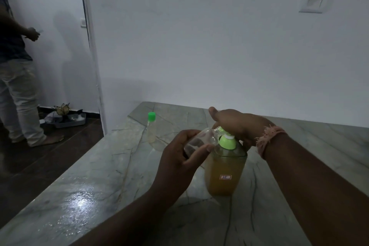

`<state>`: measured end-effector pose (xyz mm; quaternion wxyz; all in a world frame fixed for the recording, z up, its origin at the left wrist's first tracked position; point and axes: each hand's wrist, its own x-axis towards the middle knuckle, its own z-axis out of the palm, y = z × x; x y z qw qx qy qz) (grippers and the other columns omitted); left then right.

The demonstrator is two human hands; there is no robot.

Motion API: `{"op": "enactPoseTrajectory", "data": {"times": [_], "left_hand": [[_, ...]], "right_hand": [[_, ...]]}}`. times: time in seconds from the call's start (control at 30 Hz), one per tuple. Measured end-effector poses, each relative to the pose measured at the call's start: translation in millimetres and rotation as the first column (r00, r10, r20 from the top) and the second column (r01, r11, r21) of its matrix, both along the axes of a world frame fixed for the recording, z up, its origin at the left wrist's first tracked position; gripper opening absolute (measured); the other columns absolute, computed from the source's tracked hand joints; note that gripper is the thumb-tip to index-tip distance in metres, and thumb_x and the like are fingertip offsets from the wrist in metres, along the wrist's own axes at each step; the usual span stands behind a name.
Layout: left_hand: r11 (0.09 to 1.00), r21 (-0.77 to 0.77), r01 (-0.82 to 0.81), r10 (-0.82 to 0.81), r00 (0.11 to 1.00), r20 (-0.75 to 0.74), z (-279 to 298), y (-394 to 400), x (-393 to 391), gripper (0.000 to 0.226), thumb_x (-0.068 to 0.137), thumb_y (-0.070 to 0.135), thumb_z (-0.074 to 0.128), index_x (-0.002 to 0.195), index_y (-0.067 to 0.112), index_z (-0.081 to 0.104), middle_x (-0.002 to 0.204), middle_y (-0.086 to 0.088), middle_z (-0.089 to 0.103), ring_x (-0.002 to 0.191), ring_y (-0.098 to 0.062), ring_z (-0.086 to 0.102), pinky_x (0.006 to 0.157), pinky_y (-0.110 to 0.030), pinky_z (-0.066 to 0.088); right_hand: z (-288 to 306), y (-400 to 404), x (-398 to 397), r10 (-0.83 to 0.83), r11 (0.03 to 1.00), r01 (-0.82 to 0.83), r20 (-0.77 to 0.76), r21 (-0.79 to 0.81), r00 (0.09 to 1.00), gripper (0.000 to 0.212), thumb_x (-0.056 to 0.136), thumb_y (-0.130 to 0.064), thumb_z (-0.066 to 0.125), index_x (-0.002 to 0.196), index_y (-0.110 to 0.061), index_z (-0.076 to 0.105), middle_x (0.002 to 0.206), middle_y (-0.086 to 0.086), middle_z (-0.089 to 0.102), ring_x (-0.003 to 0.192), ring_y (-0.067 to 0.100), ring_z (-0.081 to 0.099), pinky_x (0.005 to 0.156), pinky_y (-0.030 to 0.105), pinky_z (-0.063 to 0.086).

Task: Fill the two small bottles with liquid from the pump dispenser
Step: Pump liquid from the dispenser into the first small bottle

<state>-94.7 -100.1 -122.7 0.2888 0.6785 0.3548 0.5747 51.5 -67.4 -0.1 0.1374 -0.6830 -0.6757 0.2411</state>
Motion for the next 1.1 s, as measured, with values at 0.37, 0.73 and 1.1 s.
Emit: {"op": "enactPoseTrajectory", "data": {"times": [0.37, 0.73, 1.1], "left_hand": [[0.974, -0.116, 0.194, -0.182, 0.978, 0.103, -2.8, -7.8, -0.8, 0.032, 0.090, 0.037, 0.063, 0.120, 0.027, 0.057, 0.087, 0.010, 0.065, 0.069, -0.004, 0.061, 0.059, -0.020, 0.049], [0.995, -0.007, 0.101, -0.101, 0.995, -0.017, -4.1, -1.2, -1.9, 0.032, 0.093, 0.039, 0.060, 0.123, 0.030, 0.057, 0.092, 0.017, 0.066, 0.070, -0.003, 0.063, 0.055, -0.016, 0.048], [0.998, 0.026, 0.061, -0.060, 0.997, -0.050, 0.0, -5.5, -1.9, 0.026, 0.092, 0.040, 0.061, 0.118, 0.038, 0.054, 0.089, 0.016, 0.066, 0.070, 0.000, 0.064, 0.054, -0.013, 0.048]], "right_hand": [[14.1, 2.8, 7.9, -0.121, 0.958, 0.080, -0.136, -0.274, 0.983, 0.097, 0.086, -0.083, 0.008, 0.120, -0.012, 0.066, 0.134, 0.019, 0.058, 0.123, 0.043, 0.053, 0.104, 0.067, 0.035], [5.4, 7.1, -3.4, -0.240, 0.969, 0.238, 0.022, 0.072, 0.970, 0.049, 0.107, -0.009, 0.022, 0.156, -0.007, 0.019, 0.146, 0.022, 0.045, 0.129, 0.035, 0.051, 0.100, 0.035, 0.041], [11.3, -5.9, -3.8, -0.125, 0.990, 0.116, 0.110, 0.086, 0.986, 0.048, 0.109, -0.015, 0.019, 0.157, -0.011, 0.020, 0.148, 0.024, 0.043, 0.131, 0.035, 0.048, 0.102, 0.035, 0.038]]}}
